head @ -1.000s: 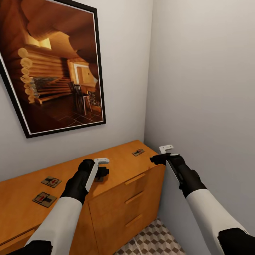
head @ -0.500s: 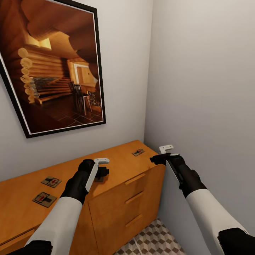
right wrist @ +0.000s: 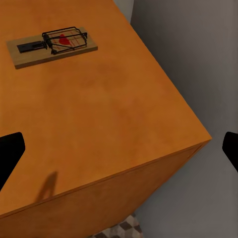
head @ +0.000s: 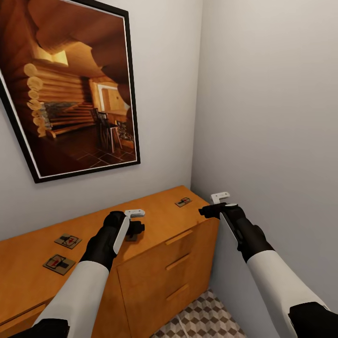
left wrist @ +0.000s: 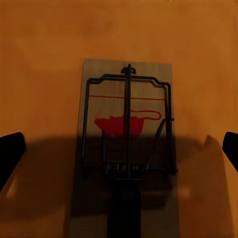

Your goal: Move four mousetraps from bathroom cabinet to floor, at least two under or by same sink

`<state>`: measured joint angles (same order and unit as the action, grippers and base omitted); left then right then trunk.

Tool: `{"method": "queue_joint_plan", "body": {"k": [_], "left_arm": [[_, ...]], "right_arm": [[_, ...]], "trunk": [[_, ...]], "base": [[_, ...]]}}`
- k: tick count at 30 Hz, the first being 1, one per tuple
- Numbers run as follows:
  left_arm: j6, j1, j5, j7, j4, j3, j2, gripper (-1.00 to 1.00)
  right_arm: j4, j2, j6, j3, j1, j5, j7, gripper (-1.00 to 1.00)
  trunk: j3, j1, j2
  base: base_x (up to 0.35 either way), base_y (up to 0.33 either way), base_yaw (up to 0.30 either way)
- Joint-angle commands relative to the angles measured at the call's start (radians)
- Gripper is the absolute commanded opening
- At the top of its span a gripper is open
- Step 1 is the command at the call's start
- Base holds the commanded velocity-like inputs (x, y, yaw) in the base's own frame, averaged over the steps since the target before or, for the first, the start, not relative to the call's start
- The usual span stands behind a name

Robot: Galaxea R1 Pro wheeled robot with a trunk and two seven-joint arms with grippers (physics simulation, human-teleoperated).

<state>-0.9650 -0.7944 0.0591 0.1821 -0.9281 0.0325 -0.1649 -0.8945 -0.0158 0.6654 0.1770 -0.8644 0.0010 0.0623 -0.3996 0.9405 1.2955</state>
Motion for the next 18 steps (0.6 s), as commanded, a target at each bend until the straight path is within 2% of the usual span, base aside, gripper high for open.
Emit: {"method": "queue_joint_plan", "body": {"k": [1, 18], "left_arm": [[-0.003, 0.000, 0.015, 0.007, 0.006, 0.003, -0.001, 1.00], [-0.001, 0.000, 0.015, 0.007, 0.006, 0.003, -0.001, 1.00]], "right_arm": [[-0.001, -0.001, 0.005, 0.002, -0.001, 0.001, 0.002, 1.00], [-0.001, -0.001, 0.005, 0.002, -0.001, 0.001, 0.002, 1.00]], "trunk": [[-0.001, 0.000, 0.001], [-0.001, 0.000, 0.001]], "base": [[0.000, 0.000, 0.000], [0.000, 0.000, 0.000]]}}
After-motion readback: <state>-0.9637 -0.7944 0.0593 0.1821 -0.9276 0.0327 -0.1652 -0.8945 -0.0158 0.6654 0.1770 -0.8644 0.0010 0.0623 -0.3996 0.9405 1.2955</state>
